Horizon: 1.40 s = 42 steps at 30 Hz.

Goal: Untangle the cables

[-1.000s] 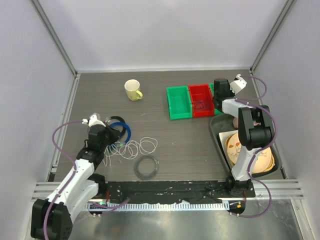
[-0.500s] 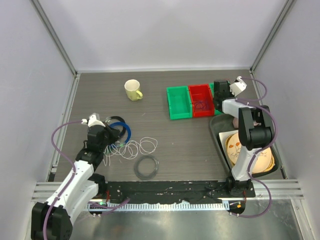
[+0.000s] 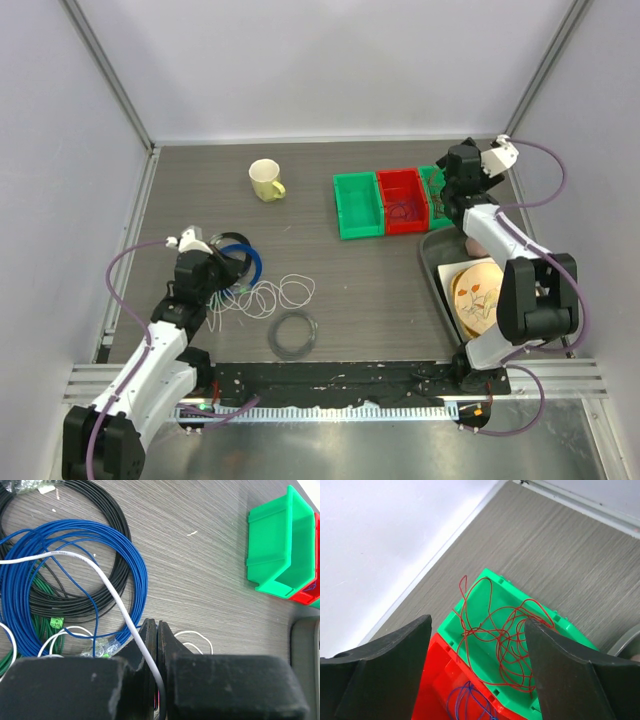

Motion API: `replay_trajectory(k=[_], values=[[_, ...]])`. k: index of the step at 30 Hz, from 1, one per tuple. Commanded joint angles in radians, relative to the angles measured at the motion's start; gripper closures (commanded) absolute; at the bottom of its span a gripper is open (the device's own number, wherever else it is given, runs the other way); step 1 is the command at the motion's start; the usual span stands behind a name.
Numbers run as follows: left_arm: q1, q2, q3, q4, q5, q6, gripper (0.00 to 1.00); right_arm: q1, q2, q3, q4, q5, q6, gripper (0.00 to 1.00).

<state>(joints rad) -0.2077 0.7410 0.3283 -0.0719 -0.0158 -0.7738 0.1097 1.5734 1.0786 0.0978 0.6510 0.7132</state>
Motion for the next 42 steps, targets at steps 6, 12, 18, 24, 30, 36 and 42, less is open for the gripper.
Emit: replay_trajectory(k=[6,12,18,24,30,36,42], values=[[0.005,0.000,0.052,0.015,0.080,-0.021,1.00,0.004,-0.219,-0.084,0.008,-0.325,-0.216,0.16],[-0.005,0.076,0.098,0.069,0.213,-0.051,1.00,0.069,-0.381,-0.296,0.164,-0.990,-0.301,0.13],[-0.096,0.144,0.260,0.129,0.301,-0.042,1.00,0.336,-0.452,-0.537,0.431,-1.255,-0.348,0.10],[-0.265,0.242,0.466,0.144,0.392,0.007,1.00,0.487,-0.489,-0.609,0.595,-1.214,-0.380,0.10],[-0.401,0.346,0.552,0.204,0.476,0.014,1.00,0.544,-0.576,-0.620,0.563,-1.104,-0.458,0.11],[-0.432,0.374,0.560,0.222,0.517,0.001,1.00,0.547,-0.681,-0.655,0.526,-0.968,-0.500,0.11],[-0.461,0.400,0.571,0.253,0.556,-0.028,1.00,0.603,-0.563,-0.632,0.649,-1.235,-0.488,0.14]])
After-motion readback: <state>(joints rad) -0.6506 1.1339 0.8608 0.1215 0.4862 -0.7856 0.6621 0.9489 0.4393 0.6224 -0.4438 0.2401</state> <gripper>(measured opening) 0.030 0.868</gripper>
